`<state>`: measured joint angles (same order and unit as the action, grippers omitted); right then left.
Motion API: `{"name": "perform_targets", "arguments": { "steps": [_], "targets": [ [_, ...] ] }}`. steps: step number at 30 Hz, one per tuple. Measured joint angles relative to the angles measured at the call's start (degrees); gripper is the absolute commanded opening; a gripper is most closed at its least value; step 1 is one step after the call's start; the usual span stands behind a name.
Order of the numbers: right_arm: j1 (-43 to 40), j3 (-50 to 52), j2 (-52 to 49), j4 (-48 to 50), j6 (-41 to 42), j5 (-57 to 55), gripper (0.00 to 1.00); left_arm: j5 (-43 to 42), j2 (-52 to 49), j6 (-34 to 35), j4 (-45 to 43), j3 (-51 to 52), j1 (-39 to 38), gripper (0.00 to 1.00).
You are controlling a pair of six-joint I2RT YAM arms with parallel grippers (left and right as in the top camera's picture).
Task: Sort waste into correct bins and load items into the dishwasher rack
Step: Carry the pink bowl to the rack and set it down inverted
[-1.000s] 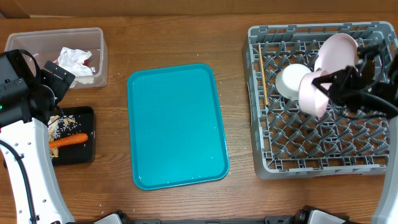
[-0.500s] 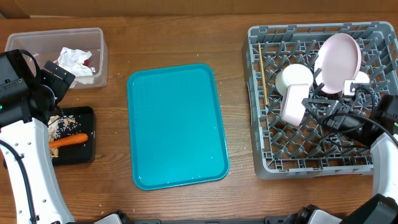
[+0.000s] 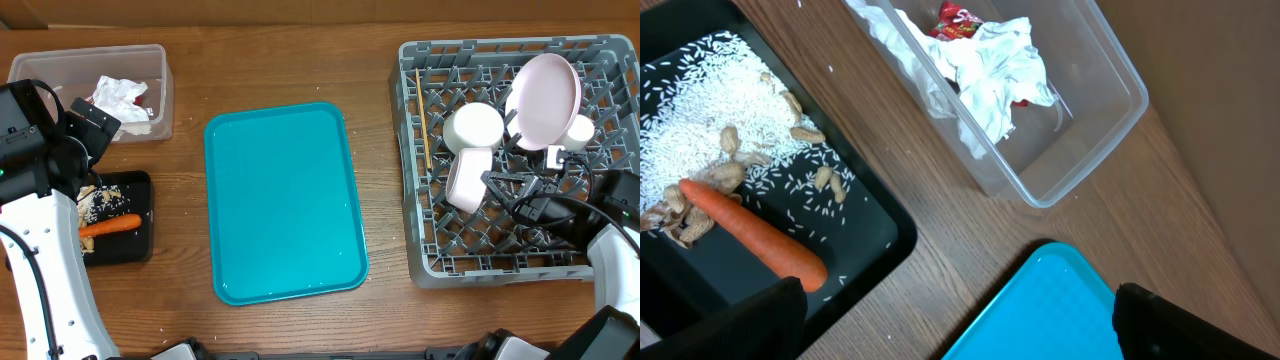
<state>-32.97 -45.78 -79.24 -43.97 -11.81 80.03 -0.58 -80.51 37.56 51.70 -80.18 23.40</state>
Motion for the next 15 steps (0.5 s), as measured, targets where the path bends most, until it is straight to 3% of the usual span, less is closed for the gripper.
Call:
{"name": "perform_targets", "arguments": {
  "steps": [11, 15],
  "targets": [
    [-3.8, 0.02, 0.15, 5.68, 12.98, -11.61, 0.04, 0.0, 0.0, 0.0, 0.0, 0.0, 0.0, 1.0],
    [-4.15, -2.32, 0.24, 2.36, 18.82, -16.83, 0.04, 0.0, 0.0, 0.02, 0.0, 0.0, 0.0, 1.0]
  ]
}}
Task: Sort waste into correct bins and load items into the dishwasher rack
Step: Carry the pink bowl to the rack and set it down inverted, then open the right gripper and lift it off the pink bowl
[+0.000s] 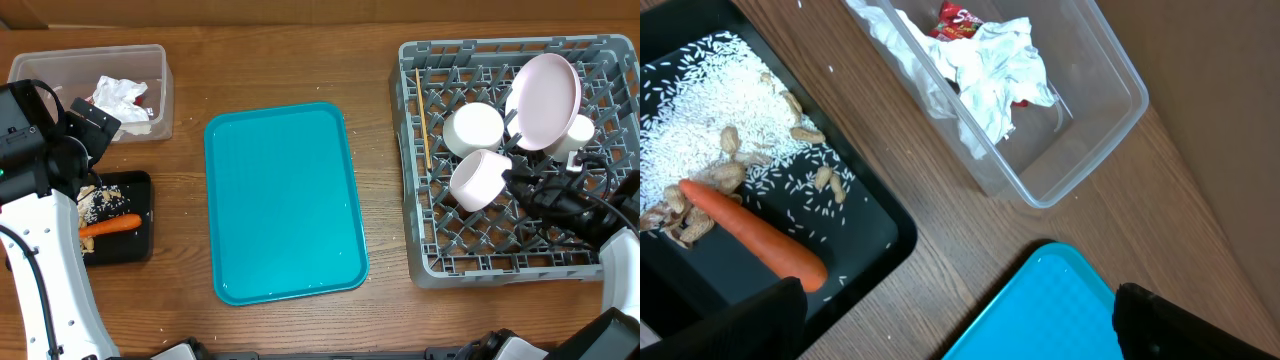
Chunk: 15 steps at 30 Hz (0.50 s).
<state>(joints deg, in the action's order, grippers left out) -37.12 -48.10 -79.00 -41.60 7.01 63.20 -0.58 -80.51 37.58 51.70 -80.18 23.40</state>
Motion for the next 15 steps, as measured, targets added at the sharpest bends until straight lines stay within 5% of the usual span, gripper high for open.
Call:
{"name": "perform_targets", "arguments": {
  "steps": [8, 15],
  "targets": [
    [-0.39, -21.05, -0.02, -22.08, 6.12, -35.58, 0.16, 0.0, 0.0, 0.0, 0.0, 0.0, 0.0, 1.0],
    [1.36, -28.39, 0.26, -28.28, 8.92, -45.03, 0.2, 0.0, 0.0, -0.02, 0.0, 0.0, 0.0, 1.0]
  ]
}}
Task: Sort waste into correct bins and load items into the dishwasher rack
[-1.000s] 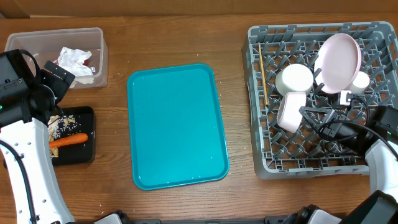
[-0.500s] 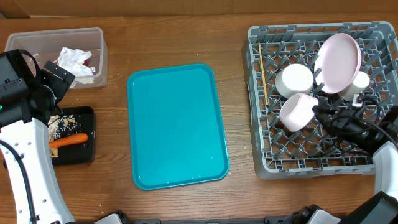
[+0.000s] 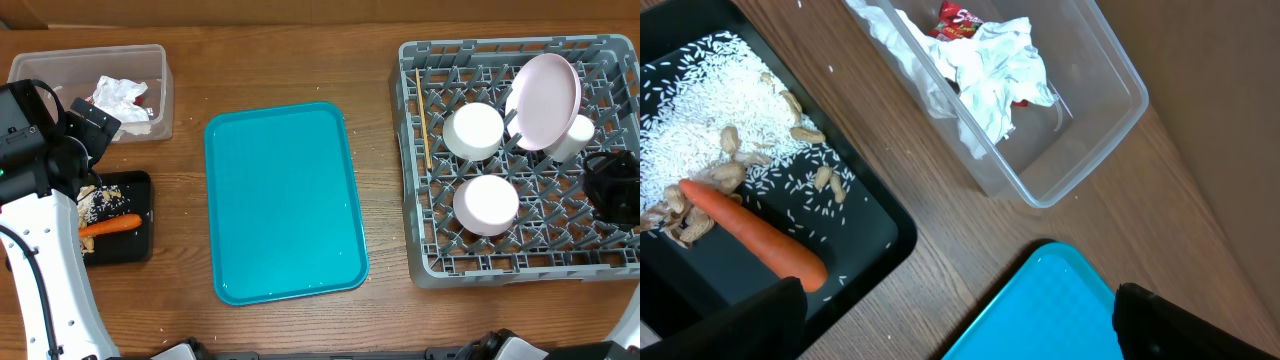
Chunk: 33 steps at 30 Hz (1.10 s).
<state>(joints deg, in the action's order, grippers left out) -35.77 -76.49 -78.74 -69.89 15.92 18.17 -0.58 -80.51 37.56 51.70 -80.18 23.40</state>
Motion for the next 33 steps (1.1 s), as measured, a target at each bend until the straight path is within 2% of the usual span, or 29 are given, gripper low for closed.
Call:
{"name": "perform_targets", "arguments": {
  "steps": [2, 3, 4, 5, 6, 8, 9, 11, 14, 19, 25, 27, 33],
  "targets": [
    [3.65, 0.0, 0.0, -0.52, 0.26, -0.85, 0.24, 0.0, 0.0, 0.02, 0.0, 0.0, 0.0, 1.0],
    [7.32, 0.0, 0.0, -0.59, 0.35, -1.09, 0.29, 0.0, 0.0, 0.02, 0.0, 0.0, 0.0, 1.0],
    [9.16, 0.0, 0.0, -0.55, 0.26, -1.53, 0.4, 0.0, 0.0, 0.02, 0.0, 0.0, 0.0, 1.0],
    [14.38, 0.0, 0.0, -0.5, 0.79, -2.08, 0.9, 0.0, 0.0, 0.02, 0.0, 0.0, 0.0, 1.0],
    [17.51, 0.02, 0.0, -0.24, 0.61, -2.1, 1.0, 0.0, 0.0, 0.0, 0.02, 0.0, 0.0, 1.0],
    [23.08, 0.02, 0.0, 1.7, 0.76, -2.93, 1.0, 0.0, 0.0, 0.02, 0.04, 0.0, 0.0, 1.0],
    [31.23, 0.04, -0.02, 4.48, 0.59, -2.51, 1.0, 0.02, 0.0, 0.02, 0.0, 0.0, 0.0, 1.0],
    [38.01, 0.09, -0.04, 8.37, 0.57, -3.13, 1.0, 0.0, 0.0, 0.0, 0.0, 0.0, 0.0, 1.0],
    [45.2, 0.11, -0.07, 12.5, 0.9, -4.81, 1.0, 0.0, 0.0, 0.0, -0.02, 0.0, 0.0, 1.0],
    [58.8, 0.11, -0.07, 16.9, 5.92, -15.78, 1.0, 0.0, 0.0, 0.02, 0.02, 0.0, 0.0, 1.0],
    [66.6, 0.09, -2.05, 21.51, 6.95, -19.58, 1.0, 0.0, 0.0, 0.0, 0.0, 0.0, 0.0, 1.0],
    [67.3, 0.09, -5.73, 22.97, 6.75, -19.93, 0.99, 0.0, 0.0, 0.02, 0.0, 0.0, 0.0, 1.0],
    [70.38, 0.07, -22.75, 36.7, -0.09, -19.91, 0.96, 0.0, 0.0, 0.02, 0.0, 0.0, 0.0, 1.0]
  ]
}}
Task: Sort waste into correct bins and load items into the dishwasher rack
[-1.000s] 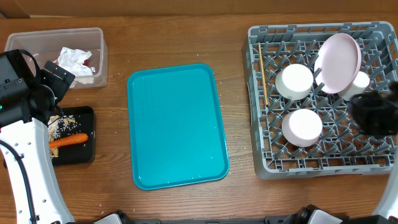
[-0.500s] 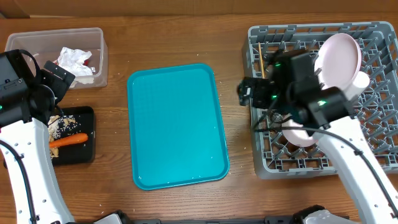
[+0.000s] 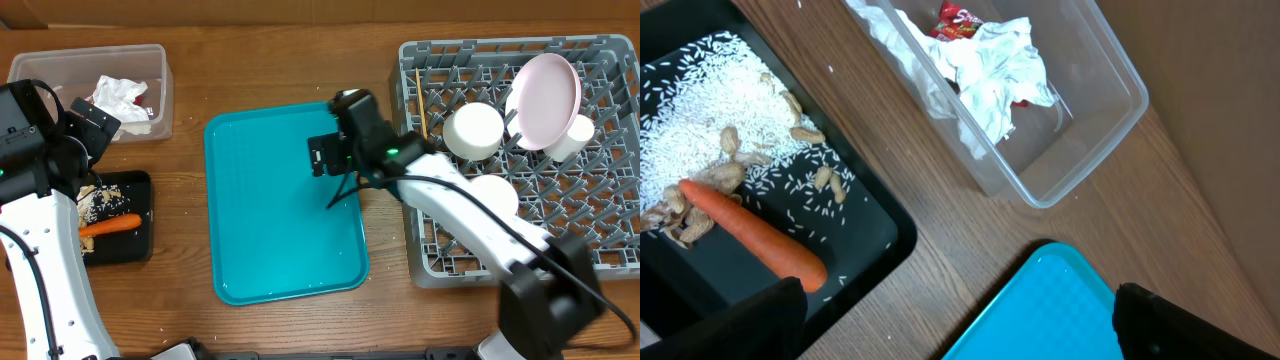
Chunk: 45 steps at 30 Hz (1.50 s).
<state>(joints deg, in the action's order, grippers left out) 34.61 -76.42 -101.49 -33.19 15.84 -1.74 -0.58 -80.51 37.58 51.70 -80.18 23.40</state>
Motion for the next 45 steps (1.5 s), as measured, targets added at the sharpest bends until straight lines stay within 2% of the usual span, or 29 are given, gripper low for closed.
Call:
{"name": "perform_targets", "arguments": {
  "steps": [9, 20, 21, 25, 34, 40, 42, 45],
  "targets": [
    [0.31, 0.07, -10.97, 4.42, -2.03, -2.62, 0.86, 0.0, 0.0, -0.02, -0.02, 0.0, 0.0, 1.0],
    [0.26, 0.07, -14.56, 3.76, -2.34, -6.05, 0.83, 0.0, 0.0, -0.02, 0.0, 0.0, 0.0, 1.0],
    [0.26, 0.07, -14.58, 3.58, -2.34, -6.25, 0.79, 0.0, 0.0, -0.02, 0.0, 0.0, 0.0, 1.0],
    [0.26, 0.07, -15.43, 2.84, -1.36, -6.64, 0.56, 0.02, 0.0, -0.02, 0.0, 0.0, 0.0, 1.0],
    [0.02, 0.04, -15.8, 2.73, 3.08, -7.74, 0.44, 0.0, 0.0, 0.0, 0.0, 0.0, 0.0, 1.0],
    [-1.66, 0.04, -15.91, 2.56, 5.92, -8.37, 0.31, 0.0, 0.0, 0.0, 0.0, 0.0, 0.0, 1.0],
    [-2.51, 0.02, -15.91, 2.51, 6.8, -8.24, 0.23, 0.0, 0.0, -0.02, 0.0, 0.0, 0.0, 1.0],
    [-2.86, 0.0, -15.91, 2.4, 8.17, -8.13, 0.21, 0.02, 0.0, -0.02, -0.02, 0.0, 0.0, 1.0]
  ]
}}
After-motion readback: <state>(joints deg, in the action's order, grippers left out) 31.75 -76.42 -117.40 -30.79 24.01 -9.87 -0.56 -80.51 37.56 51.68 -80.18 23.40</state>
